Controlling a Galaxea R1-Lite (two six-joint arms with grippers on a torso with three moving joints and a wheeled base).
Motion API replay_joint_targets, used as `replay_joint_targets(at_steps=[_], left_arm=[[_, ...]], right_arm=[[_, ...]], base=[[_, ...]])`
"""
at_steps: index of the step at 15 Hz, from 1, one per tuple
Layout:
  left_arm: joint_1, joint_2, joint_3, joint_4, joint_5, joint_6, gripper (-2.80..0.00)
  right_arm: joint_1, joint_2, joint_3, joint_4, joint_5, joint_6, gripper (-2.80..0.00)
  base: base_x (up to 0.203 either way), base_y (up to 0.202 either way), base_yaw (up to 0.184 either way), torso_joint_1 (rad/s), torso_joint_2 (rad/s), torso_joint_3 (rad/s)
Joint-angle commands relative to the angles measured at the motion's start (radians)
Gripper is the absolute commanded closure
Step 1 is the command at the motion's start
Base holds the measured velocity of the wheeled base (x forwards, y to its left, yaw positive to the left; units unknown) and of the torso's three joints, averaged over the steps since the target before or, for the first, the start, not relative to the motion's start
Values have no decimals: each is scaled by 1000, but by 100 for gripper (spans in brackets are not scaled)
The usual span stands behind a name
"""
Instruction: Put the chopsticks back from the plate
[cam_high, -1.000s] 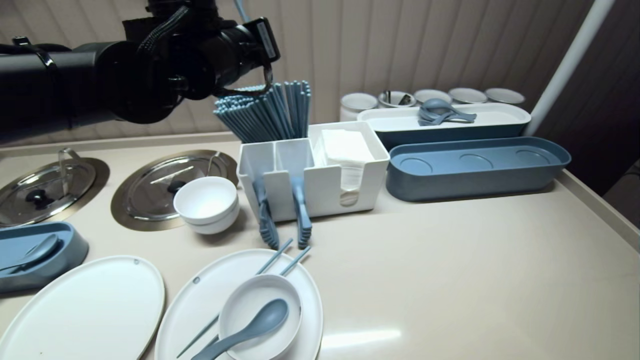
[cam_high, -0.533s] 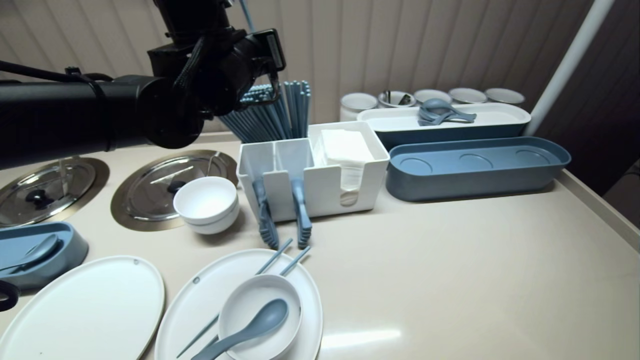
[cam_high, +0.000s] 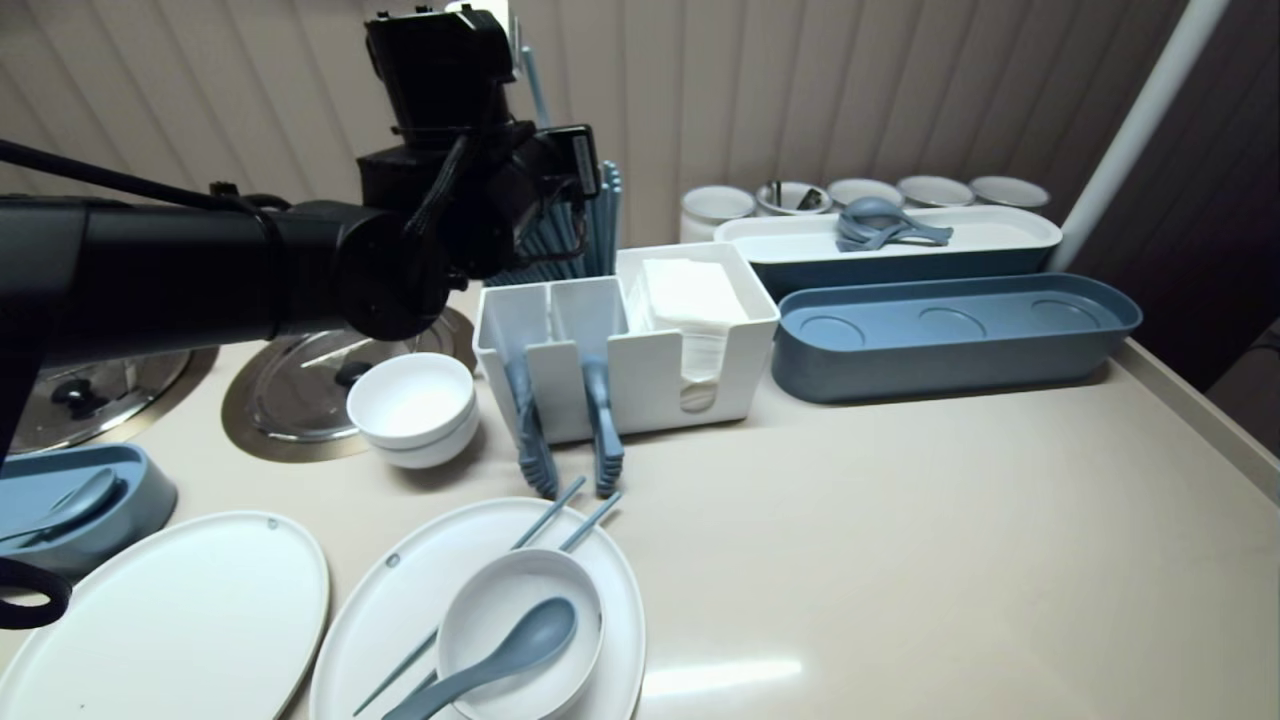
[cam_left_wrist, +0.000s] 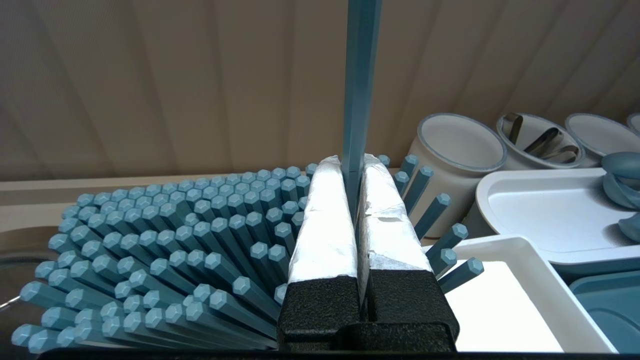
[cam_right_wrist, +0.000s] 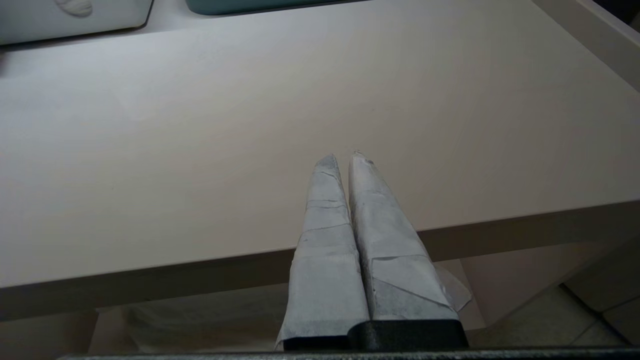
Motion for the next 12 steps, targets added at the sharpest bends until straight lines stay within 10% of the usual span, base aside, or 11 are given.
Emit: replay_joint_targets(at_steps=[1,5,6,12], left_arm=[[-4,30,15,-43,1,18,0],[-7,52,18,-107,9,67,0],[-7,51,17,-107,9,65,-280],[-6,27,19,-106,9,65,-280]], right_arm=[[0,0,0,0,0,0,0],[0,0,0,0,0,0,0],[0,0,0,0,1,0,0],[0,0,0,0,1,0,0]], base=[[0,0,0,0,0,0],[0,0,0,0,0,0],[0,0,0,0,0,0],[0,0,0,0,0,0]])
